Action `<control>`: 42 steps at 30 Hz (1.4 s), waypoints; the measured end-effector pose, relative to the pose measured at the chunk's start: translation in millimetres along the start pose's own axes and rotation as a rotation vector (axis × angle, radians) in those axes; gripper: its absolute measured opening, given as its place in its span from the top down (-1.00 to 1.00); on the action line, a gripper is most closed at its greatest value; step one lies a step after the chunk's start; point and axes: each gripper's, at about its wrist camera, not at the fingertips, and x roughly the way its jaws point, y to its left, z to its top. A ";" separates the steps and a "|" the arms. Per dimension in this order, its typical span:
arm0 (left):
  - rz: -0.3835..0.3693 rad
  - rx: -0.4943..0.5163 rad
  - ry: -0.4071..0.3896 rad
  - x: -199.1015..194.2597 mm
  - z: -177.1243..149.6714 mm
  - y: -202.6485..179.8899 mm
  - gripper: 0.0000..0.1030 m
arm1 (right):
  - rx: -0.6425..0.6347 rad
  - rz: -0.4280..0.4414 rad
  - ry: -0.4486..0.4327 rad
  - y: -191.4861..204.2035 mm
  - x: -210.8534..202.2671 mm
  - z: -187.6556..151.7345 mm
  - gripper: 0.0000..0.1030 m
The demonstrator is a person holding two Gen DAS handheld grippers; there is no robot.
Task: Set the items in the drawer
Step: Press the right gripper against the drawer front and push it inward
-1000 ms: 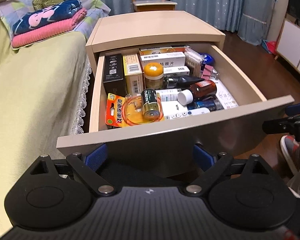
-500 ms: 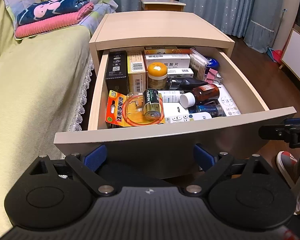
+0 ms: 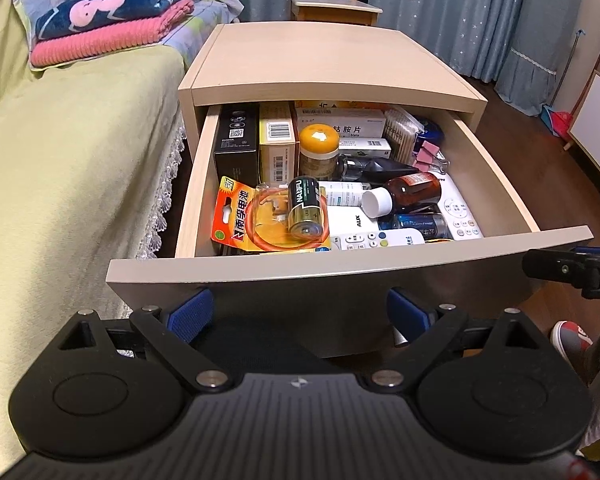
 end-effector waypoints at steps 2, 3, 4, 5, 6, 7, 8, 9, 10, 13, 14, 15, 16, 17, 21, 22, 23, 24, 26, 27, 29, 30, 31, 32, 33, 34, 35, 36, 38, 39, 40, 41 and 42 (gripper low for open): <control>-0.001 -0.007 0.004 0.4 -0.6 0.7 -0.84 | 0.002 -0.005 0.003 0.5 0.9 -0.1 -0.94; -0.003 -0.011 0.006 0.8 -1.0 1.1 -0.84 | 0.003 -0.007 0.004 0.6 1.3 0.0 -0.94; -0.007 -0.018 0.007 1.6 -1.8 1.8 -0.85 | 0.005 -0.009 0.005 0.8 1.7 0.1 -0.94; -0.010 -0.024 0.007 2.3 -2.0 2.7 -0.86 | 0.007 -0.014 0.004 1.3 2.0 0.3 -0.94; -0.013 -0.027 0.006 2.8 -0.9 3.8 -0.87 | 0.010 -0.019 0.004 2.1 2.4 0.4 -0.94; -0.016 -0.028 0.005 3.1 -0.4 4.6 -0.87 | 0.013 -0.025 0.003 2.9 2.8 0.6 -0.94; -0.017 -0.027 0.003 3.0 -0.9 4.8 -0.87 | 0.017 -0.032 0.001 3.8 3.4 0.9 -0.94; -0.019 -0.026 0.002 3.0 -1.3 4.9 -0.87 | 0.020 -0.039 -0.001 4.7 4.2 1.2 -0.94; -0.020 -0.023 0.000 3.1 -1.3 5.2 -0.87 | 0.022 -0.048 -0.003 6.1 4.8 1.3 -0.94; -0.023 -0.010 -0.005 2.7 -2.2 5.6 -0.87 | 0.013 -0.070 -0.016 11.8 6.0 -0.5 -0.94; -0.024 -0.006 -0.006 2.7 -2.6 5.8 -0.87 | 0.008 -0.077 -0.022 14.2 5.3 -1.9 -0.94; -0.026 -0.005 -0.008 2.5 -3.0 6.1 -0.87 | 0.002 -0.082 -0.030 16.1 4.6 -2.9 -0.92; -0.029 -0.012 -0.009 2.1 -3.1 6.9 -0.87 | -0.003 -0.085 -0.038 17.7 3.3 -4.0 -0.91; -0.033 -0.018 -0.011 1.7 -3.1 7.6 -0.87 | -0.008 -0.090 -0.047 18.7 1.4 -5.2 -0.91; -0.046 -0.043 -0.017 0.3 -3.6 10.5 -0.88 | -0.018 -0.104 -0.068 18.3 -3.6 -9.8 -0.91; -0.048 -0.047 -0.019 0.1 -3.9 10.8 -0.88 | -0.014 -0.107 -0.069 16.8 -4.2 -11.1 -0.91; -0.048 -0.050 -0.021 -0.1 -4.1 11.0 -0.88 | -0.008 -0.110 -0.068 15.4 -5.0 -12.2 -0.91; -0.046 -0.049 -0.020 -0.2 -4.1 10.7 -0.88 | -0.005 -0.109 -0.068 14.0 -5.8 -13.6 -0.91; -0.038 -0.051 -0.020 -0.2 -4.0 9.5 -0.88 | -0.009 -0.103 -0.062 12.0 -5.3 -15.7 -0.91; -0.032 -0.050 -0.019 -0.2 -3.5 8.5 -0.88 | -0.011 -0.100 -0.059 11.2 -4.6 -16.2 -0.91; -0.022 -0.047 -0.018 -0.8 -2.8 6.5 -0.89 | -0.008 -0.094 -0.060 10.1 -3.1 -15.8 -0.91; -0.020 -0.048 -0.017 -0.9 -2.7 6.2 -0.89 | -0.006 -0.091 -0.061 9.6 -2.5 -15.6 -0.91; -0.018 -0.047 -0.015 -1.4 -3.1 6.1 -0.89 | -0.004 -0.087 -0.062 9.7 -1.7 -15.3 -0.91; -0.017 -0.044 -0.014 -1.8 -3.1 6.0 -0.89 | -0.003 -0.084 -0.064 10.0 -0.9 -14.7 -0.91; -0.015 -0.041 -0.011 -2.2 -3.4 5.6 -0.89 | 0.000 -0.081 -0.064 10.3 0.0 -14.7 -0.91; -0.012 -0.038 -0.009 -2.6 -3.5 5.2 -0.89 | 0.004 -0.079 -0.062 10.2 0.6 -15.7 -0.91; -0.009 -0.034 -0.005 -2.7 -2.8 4.8 -0.89 | 0.010 -0.077 -0.059 10.0 1.1 -16.9 -0.91; -0.005 -0.029 -0.001 -2.9 -2.0 4.3 -0.89 | 0.015 -0.074 -0.055 9.7 1.6 -18.3 -0.91; 0.001 -0.020 0.008 -3.3 -1.4 2.9 -0.90 | 0.029 -0.069 -0.054 9.3 5.9 -15.3 -0.91; 0.003 -0.016 0.013 -3.4 -0.9 2.4 -0.90 | 0.036 -0.065 -0.054 8.6 5.8 -15.8 -0.91; 0.005 -0.013 0.017 -3.3 -0.1 2.0 -0.90 | 0.041 -0.061 -0.055 8.1 6.7 -15.4 -0.91; 0.007 -0.010 0.020 -2.9 1.0 1.7 -0.90 | 0.045 -0.057 -0.055 8.0 8.5 -14.1 -0.91; 0.010 -0.008 0.024 -2.4 2.1 1.2 -0.90 | 0.048 -0.053 -0.055 7.6 9.1 -13.5 -0.91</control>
